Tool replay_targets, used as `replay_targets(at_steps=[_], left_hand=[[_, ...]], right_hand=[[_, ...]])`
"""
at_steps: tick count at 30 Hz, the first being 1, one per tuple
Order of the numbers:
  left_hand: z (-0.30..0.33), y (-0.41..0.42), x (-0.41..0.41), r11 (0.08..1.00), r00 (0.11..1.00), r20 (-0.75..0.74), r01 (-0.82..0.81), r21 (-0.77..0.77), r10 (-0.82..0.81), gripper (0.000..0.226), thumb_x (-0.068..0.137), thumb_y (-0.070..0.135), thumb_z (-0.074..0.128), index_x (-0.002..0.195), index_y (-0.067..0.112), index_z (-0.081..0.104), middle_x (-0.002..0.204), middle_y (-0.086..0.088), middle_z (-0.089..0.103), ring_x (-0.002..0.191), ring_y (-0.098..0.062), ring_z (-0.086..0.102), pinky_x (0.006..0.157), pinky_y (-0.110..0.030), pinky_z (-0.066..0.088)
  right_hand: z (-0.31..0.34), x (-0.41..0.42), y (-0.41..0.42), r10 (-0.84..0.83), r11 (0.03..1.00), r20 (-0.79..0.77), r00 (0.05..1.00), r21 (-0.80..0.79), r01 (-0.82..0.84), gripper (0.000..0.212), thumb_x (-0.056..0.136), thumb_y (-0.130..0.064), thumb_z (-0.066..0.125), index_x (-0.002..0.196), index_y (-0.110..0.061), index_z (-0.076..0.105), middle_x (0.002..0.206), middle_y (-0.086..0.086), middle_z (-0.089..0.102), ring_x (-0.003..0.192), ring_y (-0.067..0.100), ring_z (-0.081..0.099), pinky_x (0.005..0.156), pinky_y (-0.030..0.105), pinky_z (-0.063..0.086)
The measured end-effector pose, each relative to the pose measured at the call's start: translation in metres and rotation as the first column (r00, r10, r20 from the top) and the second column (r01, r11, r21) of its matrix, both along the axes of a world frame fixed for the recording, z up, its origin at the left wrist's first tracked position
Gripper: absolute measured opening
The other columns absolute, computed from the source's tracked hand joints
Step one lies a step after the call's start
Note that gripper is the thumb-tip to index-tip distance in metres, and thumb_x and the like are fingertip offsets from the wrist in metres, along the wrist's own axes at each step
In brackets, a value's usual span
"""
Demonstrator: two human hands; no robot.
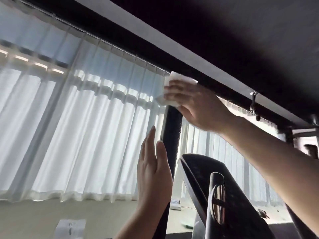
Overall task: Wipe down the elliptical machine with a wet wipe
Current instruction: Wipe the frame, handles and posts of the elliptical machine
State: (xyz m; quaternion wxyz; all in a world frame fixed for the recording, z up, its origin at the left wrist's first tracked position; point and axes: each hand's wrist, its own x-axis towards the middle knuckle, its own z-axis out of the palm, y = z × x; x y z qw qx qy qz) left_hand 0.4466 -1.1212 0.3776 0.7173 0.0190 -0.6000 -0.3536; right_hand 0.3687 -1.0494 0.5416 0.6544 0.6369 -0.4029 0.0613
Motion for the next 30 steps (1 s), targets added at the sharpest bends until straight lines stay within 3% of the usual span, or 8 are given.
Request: replay_targets(at_steps=[5, 10, 14, 17, 19, 24, 28, 30], left_hand=[[0.0, 0.001, 0.002, 0.999, 0.999, -0.004, 0.037, 0.016, -0.037, 0.049, 0.088, 0.054, 0.026, 0.138, 0.053, 0.029, 0.135, 0.038, 0.033, 0.116, 0.032, 0.029, 0.092, 0.006, 0.021], [0.015, 0.0, 0.022, 0.999, 0.999, 0.046, 0.028, -0.026, -0.027, 0.044, 0.101, 0.03, 0.043, 0.14, 0.049, 0.032, 0.139, 0.028, 0.035, 0.131, 0.01, 0.031, 0.108, -0.02, 0.026], [0.036, -0.002, 0.033, 0.998, 0.999, 0.031, 0.016, -0.069, -0.014, 0.042, 0.101, 0.02, 0.045, 0.14, 0.038, 0.043, 0.135, 0.02, 0.046, 0.127, 0.005, 0.04, 0.101, -0.017, 0.03], [0.034, 0.0, 0.036, 0.995, 0.997, 0.045, 0.065, -0.072, -0.062, 0.038, 0.102, 0.017, 0.046, 0.133, 0.039, 0.049, 0.126, 0.019, 0.054, 0.12, 0.005, 0.049, 0.1, -0.019, 0.036], [0.028, 0.003, 0.039, 0.993, 0.993, 0.057, 0.107, -0.048, -0.104, 0.037, 0.102, 0.015, 0.045, 0.123, 0.044, 0.05, 0.122, 0.021, 0.057, 0.116, 0.007, 0.051, 0.099, -0.02, 0.039], [0.021, 0.009, 0.046, 0.985, 0.982, 0.074, 0.172, 0.023, -0.173, 0.038, 0.101, 0.013, 0.045, 0.113, 0.048, 0.052, 0.119, 0.02, 0.062, 0.118, -0.001, 0.055, 0.106, -0.033, 0.041], [0.022, 0.016, 0.051, 0.964, 0.958, 0.113, 0.257, 0.061, -0.263, 0.035, 0.102, 0.013, 0.043, 0.118, 0.043, 0.052, 0.123, 0.016, 0.061, 0.117, 0.004, 0.053, 0.105, -0.026, 0.037], [0.022, 0.015, 0.052, 0.957, 0.945, 0.152, 0.284, 0.065, -0.291, 0.035, 0.103, 0.017, 0.042, 0.122, 0.044, 0.051, 0.123, 0.023, 0.059, 0.118, 0.008, 0.051, 0.106, -0.024, 0.036]], right_hand=[[-0.036, 0.0, 0.011, 0.074, 0.979, 0.126, 0.989, 0.179, -0.096, 0.041, 0.096, -0.027, 0.039, 0.115, -0.004, 0.067, 0.127, 0.007, 0.063, 0.127, 0.017, 0.052, 0.107, 0.028, 0.04], [0.023, -0.001, 0.037, 0.31, 0.926, 0.216, 0.926, -0.289, -0.243, 0.034, 0.101, -0.018, 0.041, 0.119, -0.004, 0.065, 0.123, 0.008, 0.065, 0.121, 0.019, 0.055, 0.107, 0.016, 0.032], [0.04, -0.002, 0.014, 0.253, 0.961, 0.398, 0.882, -0.208, -0.182, 0.042, 0.098, -0.027, 0.037, 0.127, -0.01, 0.062, 0.131, 0.005, 0.061, 0.126, 0.021, 0.053, 0.11, 0.037, 0.037], [0.003, -0.007, -0.015, 0.374, 0.926, 0.453, 0.809, -0.237, -0.295, 0.039, 0.101, -0.029, 0.037, 0.132, -0.018, 0.058, 0.14, -0.006, 0.053, 0.133, 0.007, 0.045, 0.12, 0.049, 0.012], [-0.033, -0.011, -0.028, 0.452, 0.888, 0.44, 0.776, -0.3, -0.347, 0.04, 0.101, -0.028, 0.036, 0.134, -0.016, 0.056, 0.145, 0.001, 0.048, 0.138, 0.008, 0.038, 0.121, 0.042, 0.003], [-0.11, -0.004, -0.024, 0.589, 0.782, 0.575, 0.568, -0.226, -0.581, 0.034, 0.102, -0.016, 0.043, 0.131, -0.005, 0.057, 0.144, 0.003, 0.049, 0.138, 0.007, 0.039, 0.113, 0.023, 0.032], [-0.077, 0.0, -0.006, 0.674, 0.738, 0.519, 0.526, -0.427, -0.523, 0.029, 0.104, -0.014, 0.041, 0.124, -0.013, 0.062, 0.111, -0.017, 0.063, 0.084, -0.019, 0.054, 0.076, 0.001, 0.04], [-0.036, -0.001, -0.006, 0.757, 0.643, 0.442, 0.481, -0.634, -0.43, 0.031, 0.103, -0.016, 0.042, 0.124, -0.007, 0.062, 0.102, -0.002, 0.07, 0.078, -0.014, 0.056, 0.069, 0.002, 0.041]])
